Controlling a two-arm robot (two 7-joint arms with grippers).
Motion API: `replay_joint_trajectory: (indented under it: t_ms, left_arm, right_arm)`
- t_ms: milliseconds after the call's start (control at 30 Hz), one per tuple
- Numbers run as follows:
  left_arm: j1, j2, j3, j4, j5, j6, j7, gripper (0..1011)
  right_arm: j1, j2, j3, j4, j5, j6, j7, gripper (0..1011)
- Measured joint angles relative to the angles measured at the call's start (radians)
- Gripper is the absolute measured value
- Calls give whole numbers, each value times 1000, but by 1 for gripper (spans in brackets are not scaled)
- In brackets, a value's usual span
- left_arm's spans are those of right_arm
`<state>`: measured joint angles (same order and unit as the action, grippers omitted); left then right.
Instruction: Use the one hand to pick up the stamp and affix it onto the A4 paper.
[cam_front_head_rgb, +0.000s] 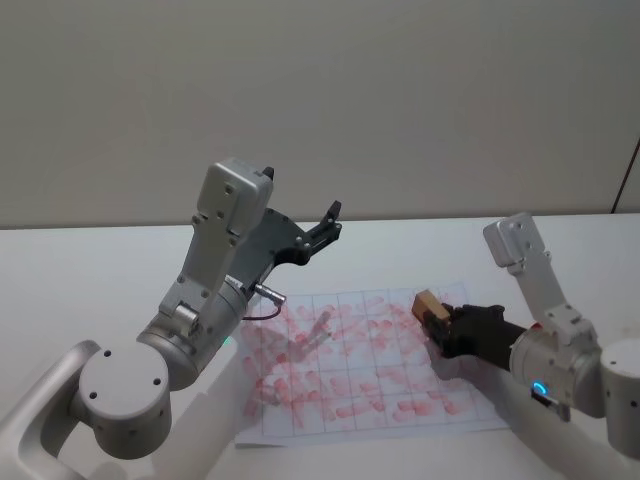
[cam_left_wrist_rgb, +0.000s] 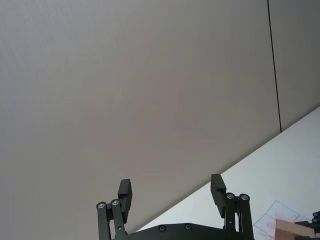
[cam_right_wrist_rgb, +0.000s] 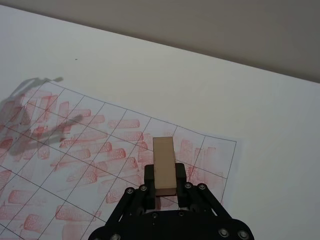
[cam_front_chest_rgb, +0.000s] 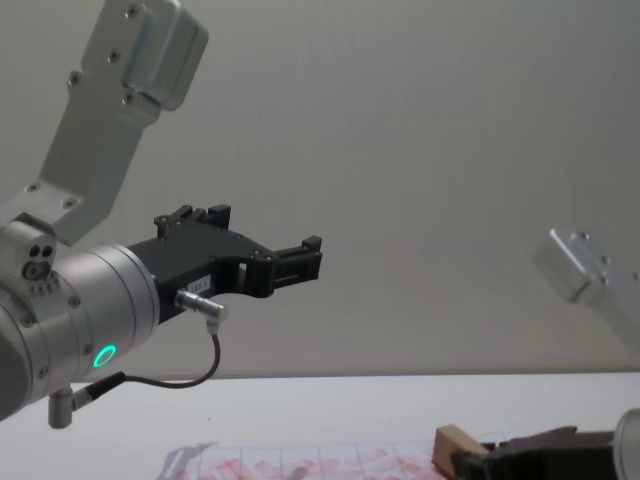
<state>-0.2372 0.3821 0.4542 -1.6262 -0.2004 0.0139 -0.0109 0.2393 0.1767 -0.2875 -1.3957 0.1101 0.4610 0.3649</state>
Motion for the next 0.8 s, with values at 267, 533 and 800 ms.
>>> replay_joint_trajectory:
  t_ms: [267,533,800]
  left_arm:
    - [0,0,0,0,0,0,0,1001]
    - [0,0,0,0,0,0,0,1001]
    - [0,0,0,0,0,0,0,1001]
  right_arm:
    - [-18,17,9,-85,-4,-45,-28,216]
    - [-72,51,32,-192,16,-71,-99,214]
    - [-137,86,56,-263,58,-56,-173,216]
